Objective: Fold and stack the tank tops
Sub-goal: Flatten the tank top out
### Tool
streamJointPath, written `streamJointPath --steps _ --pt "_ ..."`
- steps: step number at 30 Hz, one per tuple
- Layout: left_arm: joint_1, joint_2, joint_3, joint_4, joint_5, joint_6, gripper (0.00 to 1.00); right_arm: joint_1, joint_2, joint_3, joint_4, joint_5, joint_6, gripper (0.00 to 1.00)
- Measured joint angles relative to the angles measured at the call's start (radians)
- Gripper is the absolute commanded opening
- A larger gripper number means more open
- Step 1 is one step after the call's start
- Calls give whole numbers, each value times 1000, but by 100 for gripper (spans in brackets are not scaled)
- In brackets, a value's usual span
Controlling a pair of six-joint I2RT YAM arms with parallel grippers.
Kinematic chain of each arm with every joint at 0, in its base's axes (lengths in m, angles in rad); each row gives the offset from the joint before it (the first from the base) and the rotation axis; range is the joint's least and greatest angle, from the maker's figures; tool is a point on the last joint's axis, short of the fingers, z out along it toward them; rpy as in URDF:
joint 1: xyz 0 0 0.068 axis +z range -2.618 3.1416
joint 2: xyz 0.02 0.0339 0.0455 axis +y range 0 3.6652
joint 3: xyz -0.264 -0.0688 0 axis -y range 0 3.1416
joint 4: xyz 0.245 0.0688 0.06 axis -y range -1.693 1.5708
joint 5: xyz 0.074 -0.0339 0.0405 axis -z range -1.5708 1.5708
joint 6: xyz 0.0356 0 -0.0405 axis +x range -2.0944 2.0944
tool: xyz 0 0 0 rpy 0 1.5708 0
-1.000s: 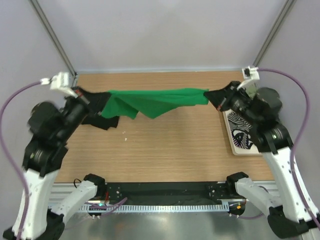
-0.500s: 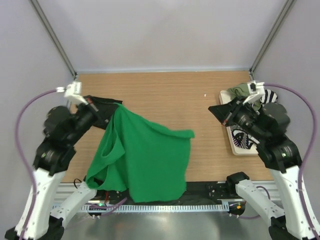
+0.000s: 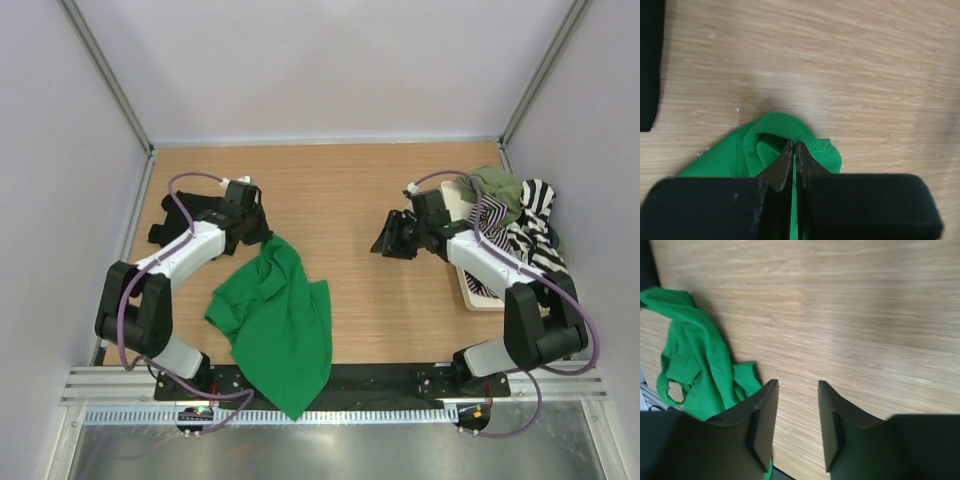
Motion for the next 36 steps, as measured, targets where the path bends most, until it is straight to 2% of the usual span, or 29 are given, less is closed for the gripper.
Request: streamJointPath --steps 1,5,13,15,23,29,31,33,36 --pt "0 -10 0 9 -10 5 0 12 25 -8 11 -7 -3 54" --pt "2 -83 -3 28 -28 11 0 88 87 -13 50 -23 -25 56" --pt "2 -337 -79 24 -50 9 0 253 206 8 125 -70 -24 54" --pt "2 -360 -90 21 -51 9 0 275 264 31 141 -82 -14 48" --pt "2 -367 -127 9 -50 8 0 318 397 88 213 -125 47 47" --pt "2 -368 -127 7 -50 8 0 359 427 104 232 -127 60 36" --pt "2 -368 -127 5 -50 8 0 365 431 105 236 -127 61 21" --pt "2 -368 -127 2 -50 8 0 370 441 105 238 -126 65 1" --pt "2 -373 -127 0 -50 8 0 370 453 115 233 -117 71 1"
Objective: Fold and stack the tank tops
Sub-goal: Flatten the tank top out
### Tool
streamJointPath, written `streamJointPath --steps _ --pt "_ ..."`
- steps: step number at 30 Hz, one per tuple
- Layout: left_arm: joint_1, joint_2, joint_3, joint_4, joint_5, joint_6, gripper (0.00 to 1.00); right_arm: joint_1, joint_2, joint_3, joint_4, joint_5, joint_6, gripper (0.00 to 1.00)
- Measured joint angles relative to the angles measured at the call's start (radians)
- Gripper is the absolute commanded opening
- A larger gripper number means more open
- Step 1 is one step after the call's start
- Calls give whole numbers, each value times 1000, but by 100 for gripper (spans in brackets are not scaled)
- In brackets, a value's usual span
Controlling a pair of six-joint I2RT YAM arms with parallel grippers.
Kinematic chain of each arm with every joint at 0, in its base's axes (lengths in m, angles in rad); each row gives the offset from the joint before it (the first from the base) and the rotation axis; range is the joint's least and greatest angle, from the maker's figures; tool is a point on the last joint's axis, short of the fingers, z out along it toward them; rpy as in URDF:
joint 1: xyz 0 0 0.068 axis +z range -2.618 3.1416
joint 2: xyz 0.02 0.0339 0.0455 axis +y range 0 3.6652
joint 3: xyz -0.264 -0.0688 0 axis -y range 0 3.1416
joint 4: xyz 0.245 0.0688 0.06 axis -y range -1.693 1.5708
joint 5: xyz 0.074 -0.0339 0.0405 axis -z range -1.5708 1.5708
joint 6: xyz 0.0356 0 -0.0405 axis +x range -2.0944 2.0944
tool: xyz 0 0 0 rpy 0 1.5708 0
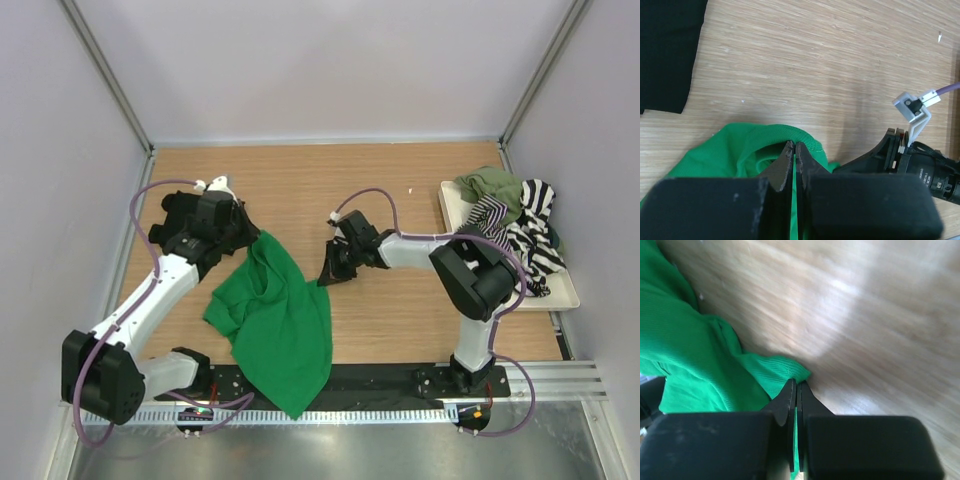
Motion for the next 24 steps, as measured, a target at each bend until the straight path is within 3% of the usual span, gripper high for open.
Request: streamJointPath --steps 4,10,18,24 --pt "0 -2 2 -9 -4 0 0 -30 -3 40 -18 35 -2 1" --pt "0 -3 102 -83 -35 4 0 -191 -141 100 -103 91 -29 1" --pt "0 -50 322 -125 -37 50 0 -237 -523 196 -148 203 -124 1" --pt "-1 -309 318 -154 66 82 0 -230 -916 97 -174 239 -156 1"
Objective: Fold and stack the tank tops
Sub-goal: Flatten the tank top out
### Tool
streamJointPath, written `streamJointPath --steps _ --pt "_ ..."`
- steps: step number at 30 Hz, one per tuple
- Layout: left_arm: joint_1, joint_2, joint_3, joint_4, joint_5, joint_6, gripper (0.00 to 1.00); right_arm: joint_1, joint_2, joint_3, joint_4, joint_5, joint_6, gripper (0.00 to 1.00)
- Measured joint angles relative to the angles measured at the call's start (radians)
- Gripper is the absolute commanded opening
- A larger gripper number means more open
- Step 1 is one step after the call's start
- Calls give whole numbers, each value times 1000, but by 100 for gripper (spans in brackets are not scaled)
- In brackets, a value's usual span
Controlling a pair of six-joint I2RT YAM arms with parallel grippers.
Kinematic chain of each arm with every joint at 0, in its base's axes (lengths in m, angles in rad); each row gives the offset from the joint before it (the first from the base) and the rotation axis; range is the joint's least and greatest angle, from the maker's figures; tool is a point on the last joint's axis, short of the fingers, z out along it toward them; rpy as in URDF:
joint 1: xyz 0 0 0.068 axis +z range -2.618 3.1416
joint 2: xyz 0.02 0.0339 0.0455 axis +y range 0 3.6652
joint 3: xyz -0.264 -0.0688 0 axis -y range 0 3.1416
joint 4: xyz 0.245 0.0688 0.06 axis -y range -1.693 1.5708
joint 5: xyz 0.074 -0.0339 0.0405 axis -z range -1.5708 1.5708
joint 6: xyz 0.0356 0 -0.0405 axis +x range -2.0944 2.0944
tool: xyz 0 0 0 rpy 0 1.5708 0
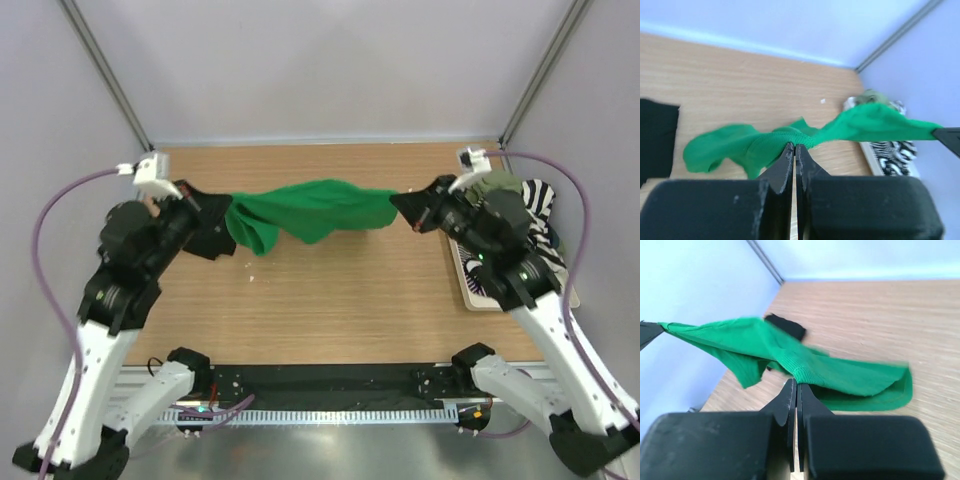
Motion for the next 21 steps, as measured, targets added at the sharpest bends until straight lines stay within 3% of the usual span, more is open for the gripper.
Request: streamJointPath --steps 6,10,17,21 --pt "0 -294 -3 -42 114 9 0 0 -322 -85 -68 -83 -3 1" --pt "0 -397 -3 -50 162 -8 0 1 -444 -89 -118 -128 -3 1" --pt "-1 -334 -43 -37 169 -37 0 2 -420 -36 -203 -79 -24 1" --pt "-1 -168 -138 50 159 -69 0 2 -287 -51 -192 30 -26 1"
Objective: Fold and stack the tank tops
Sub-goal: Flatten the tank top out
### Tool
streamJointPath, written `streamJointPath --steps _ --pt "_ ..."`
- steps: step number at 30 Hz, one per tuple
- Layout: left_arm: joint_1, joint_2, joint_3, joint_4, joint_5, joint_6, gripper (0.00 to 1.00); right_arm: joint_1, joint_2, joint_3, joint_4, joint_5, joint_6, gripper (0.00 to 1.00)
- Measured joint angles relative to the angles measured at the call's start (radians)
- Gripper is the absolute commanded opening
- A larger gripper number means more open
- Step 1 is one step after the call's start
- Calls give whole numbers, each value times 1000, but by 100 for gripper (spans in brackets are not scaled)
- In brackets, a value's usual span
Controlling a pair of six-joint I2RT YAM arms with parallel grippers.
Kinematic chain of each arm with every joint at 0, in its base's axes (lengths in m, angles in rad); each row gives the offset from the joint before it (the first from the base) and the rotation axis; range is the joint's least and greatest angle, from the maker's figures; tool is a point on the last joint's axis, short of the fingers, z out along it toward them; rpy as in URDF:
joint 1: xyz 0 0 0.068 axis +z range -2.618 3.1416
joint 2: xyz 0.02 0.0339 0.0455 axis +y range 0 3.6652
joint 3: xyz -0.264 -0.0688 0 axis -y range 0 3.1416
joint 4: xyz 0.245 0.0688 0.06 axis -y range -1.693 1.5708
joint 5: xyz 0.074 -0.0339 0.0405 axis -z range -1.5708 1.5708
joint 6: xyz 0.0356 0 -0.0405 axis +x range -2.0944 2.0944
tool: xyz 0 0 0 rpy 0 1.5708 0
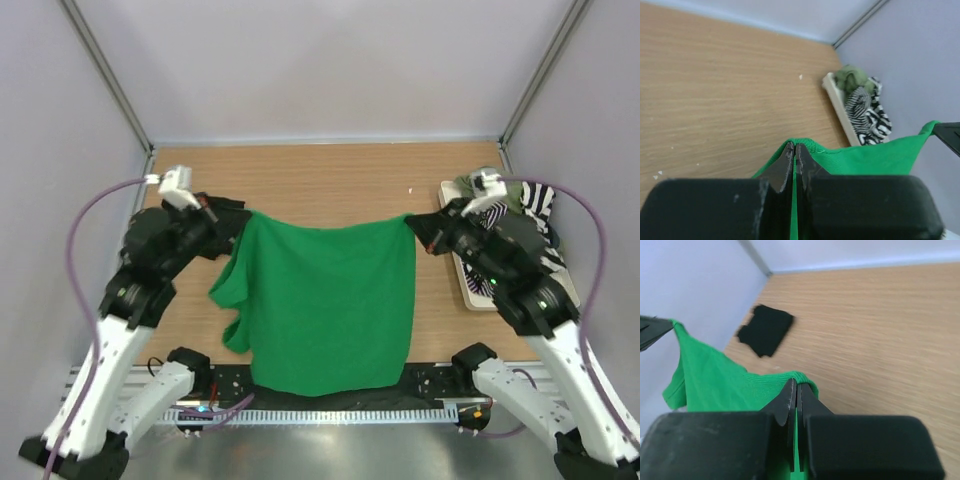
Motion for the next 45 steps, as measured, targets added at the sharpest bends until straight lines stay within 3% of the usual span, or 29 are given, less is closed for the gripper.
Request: streamJointPath --steps 7,11,20,21,22,23,24,26,32,38,45 --pt "0 408 -268 251 -42 -67 0 -3 376 -134 81 229 9 1" --pt "0 684 -266 399 -49 -88 0 -32 597 -139 150 286 12 1" --pt "0 1210 193 483 -43 -93 4 -226 996 107 243 298 53 4" --pt "0 1249 251 482 -43 -91 11 -244 1040 157 247 292 58 14" --pt "0 1284 307 475 -43 -86 38 -256 1081 207 253 289 65 32" --pt "0 1312 355 453 -44 -78 50 -266 1126 262 255 286 73 59" --pt "0 1342 411 425 -43 -69 58 -274 1163 310 258 281 74 64" --pt "0 1377 500 360 -49 -55 77 -282 1204 364 261 270 69 67" --pt "0 1267 445 240 -129 -9 80 -281 1117 262 256 240 70 67" --pt "2 1119 389 90 -267 9 74 -274 855 19 229 220 82 63" --pt "12 1097 351 -40 -343 8 68 -273 576 -232 158 206 90 61"
